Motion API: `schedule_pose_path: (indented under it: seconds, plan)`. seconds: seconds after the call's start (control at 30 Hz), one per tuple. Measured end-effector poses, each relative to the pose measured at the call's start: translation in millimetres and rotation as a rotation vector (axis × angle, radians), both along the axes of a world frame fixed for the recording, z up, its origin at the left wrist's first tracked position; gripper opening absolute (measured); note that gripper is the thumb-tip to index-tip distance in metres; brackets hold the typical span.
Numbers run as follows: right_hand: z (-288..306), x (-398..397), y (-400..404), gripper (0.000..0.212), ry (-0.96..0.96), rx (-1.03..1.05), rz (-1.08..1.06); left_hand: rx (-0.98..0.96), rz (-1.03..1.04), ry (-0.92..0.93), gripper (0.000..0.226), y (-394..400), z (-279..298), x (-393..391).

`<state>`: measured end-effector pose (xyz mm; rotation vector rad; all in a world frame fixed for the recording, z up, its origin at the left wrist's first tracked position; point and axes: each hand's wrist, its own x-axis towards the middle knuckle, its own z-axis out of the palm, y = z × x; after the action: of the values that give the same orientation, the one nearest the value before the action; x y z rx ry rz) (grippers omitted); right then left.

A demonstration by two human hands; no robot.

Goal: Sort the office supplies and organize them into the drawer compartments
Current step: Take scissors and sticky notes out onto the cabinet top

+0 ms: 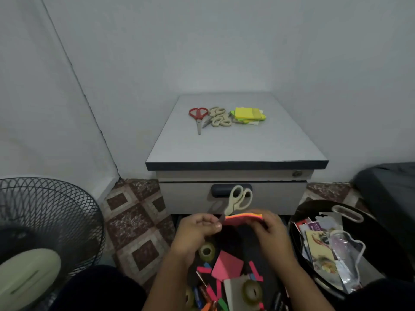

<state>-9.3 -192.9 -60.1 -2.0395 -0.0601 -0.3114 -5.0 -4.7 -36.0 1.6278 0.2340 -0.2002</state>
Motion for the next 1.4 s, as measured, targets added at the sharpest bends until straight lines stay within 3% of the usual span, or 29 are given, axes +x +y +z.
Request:
schedule_pose_path:
  seconds: [0.07, 0.27, 0.43, 0.57, 0.63, 0.73, 0.8, 0.93, 1.17, 1.4]
  plan:
    - [29.3, -0.3, -1.2, 0.041, -0.083, -0.009, -0.002, -0.011, -0.008, -0.055, 0.012, 1.6, 25.8, 1.7]
    - [97.3, 17.4, 2.9, 0.03, -0.264, 0.171, 0.009, -0.026, -0.036, -0.289, 0.017, -0.1, 106.7, 18.8]
    - [138.7, 70.0, 2.2, 0.014, -0.194, 0.332, -0.097, 0.089, 0.177, -0.404, 0.012, 4.9, 146.5, 74.4]
    - [151.1, 131.9, -6.6, 0.015, -0.134, 0.508, -0.217, 0.121, 0.418, -0.314, 0.024, 5.7, 138.6, 138.6]
    - [153.3, 158.6, -9.1, 0.023, -0.115, 0.596, -0.295, 0.212, 0.493, -0.289, 0.023, 4.6, 132.6, 160.7]
    - [156.9, 186.8, -8.7, 0.03, -0.111, 0.702, -0.338, 0.495, 0.508, -0.348, 0.027, 2.2, 129.4, 177.5]
    - [156.4, 200.9, -7.5, 0.029, -0.132, 0.692, -0.348, 0.646, 0.515, -0.376, 0.027, 1.2, 128.1, 183.5]
    - [157.6, 221.7, -5.5, 0.035, -0.192, 0.638, -0.355, 0.772, 0.485, -0.343, 0.017, 1.2, 130.7, 201.3]
    - [153.0, 243.4, -5.7, 0.041, -0.109, 0.389, -0.368, 0.846, 0.39, -0.326, 0.022, 0.5, 127.9, 224.1]
    - [156.2, 245.6, -5.3, 0.044, -0.056, 0.272, -0.419, 0.85, 0.38, -0.353, 0.026, 2.2, 123.0, 226.5]
